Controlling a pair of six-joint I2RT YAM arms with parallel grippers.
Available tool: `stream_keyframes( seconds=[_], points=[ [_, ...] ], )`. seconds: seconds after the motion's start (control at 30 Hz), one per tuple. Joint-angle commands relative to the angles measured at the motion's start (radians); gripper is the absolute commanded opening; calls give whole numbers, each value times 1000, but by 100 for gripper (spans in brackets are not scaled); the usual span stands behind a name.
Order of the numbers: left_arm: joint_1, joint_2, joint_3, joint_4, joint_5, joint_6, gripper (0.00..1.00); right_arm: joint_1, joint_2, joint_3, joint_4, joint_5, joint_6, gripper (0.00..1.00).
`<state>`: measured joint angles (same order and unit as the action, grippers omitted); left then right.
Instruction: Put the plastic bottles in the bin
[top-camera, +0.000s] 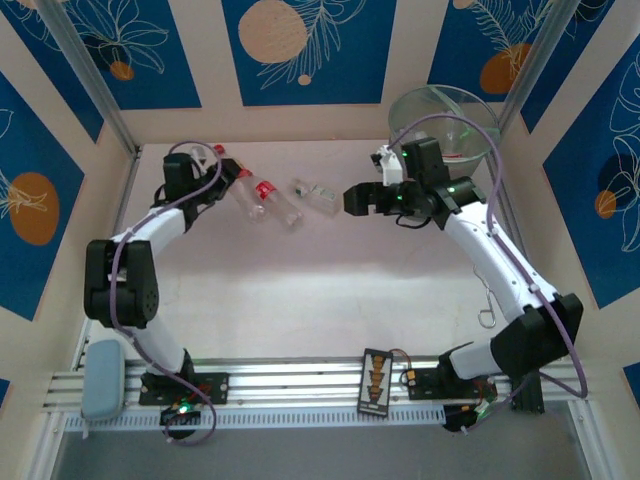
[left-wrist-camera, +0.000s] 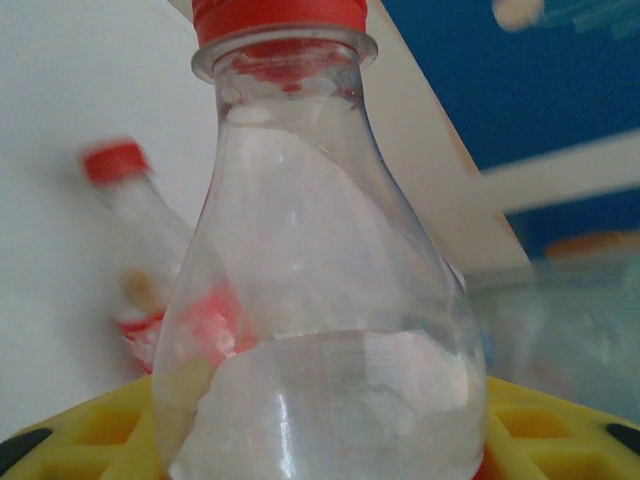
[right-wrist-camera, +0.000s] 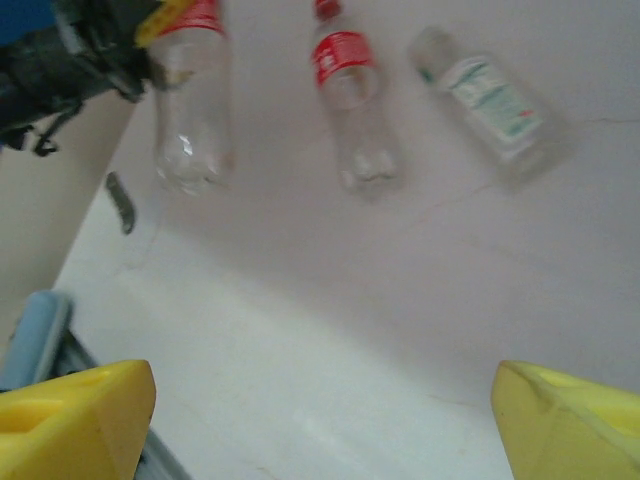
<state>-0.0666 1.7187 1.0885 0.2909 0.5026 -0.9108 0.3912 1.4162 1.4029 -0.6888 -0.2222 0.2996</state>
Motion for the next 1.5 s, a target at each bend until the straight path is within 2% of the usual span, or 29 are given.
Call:
stream_keyframes(
  seconds=[0.0,0.1,0.23,0.37,0.47,0.6,0.7,0.9,0.93,1.1,1.23,1.33,1.47],
  points=[
    [-89,-60,-19,62,120,23,50,50,46,50,65,-93,50,88],
    [-179,-97,-42,81,92,15,50,108,92,74,90,-92,53,87],
    [-273,-133,-134,240,50,-95,50,146,130,52,156,-128,92,84],
    [-305,-159,-190,364,6,-179,50,149,145,12,222,-149,135,81],
    [-321,-172,-194,392,-9,-200,50,143,151,-5,254,-149,149,78],
    [-334,-168,-199,475,14,-248,50,110,159,-17,273,-171,154,71],
    [-334,-165,-209,521,36,-260,50,62,145,-28,293,-238,157,67],
    [-338,-156,-164,330,147,-22,49,-82,98,-11,294,-351,168,68],
    [-340,-160,-157,286,152,26,49,-92,98,4,278,-335,167,68],
    [-380,-180,-129,163,142,242,47,-48,133,80,227,-251,141,68],
    [-417,-179,-112,166,161,314,48,-4,191,128,234,-208,154,66],
    [-441,-172,-90,137,172,359,48,15,228,151,259,-201,171,60],
    [-465,-164,-72,120,186,392,48,30,270,192,241,-136,166,60]
  ],
)
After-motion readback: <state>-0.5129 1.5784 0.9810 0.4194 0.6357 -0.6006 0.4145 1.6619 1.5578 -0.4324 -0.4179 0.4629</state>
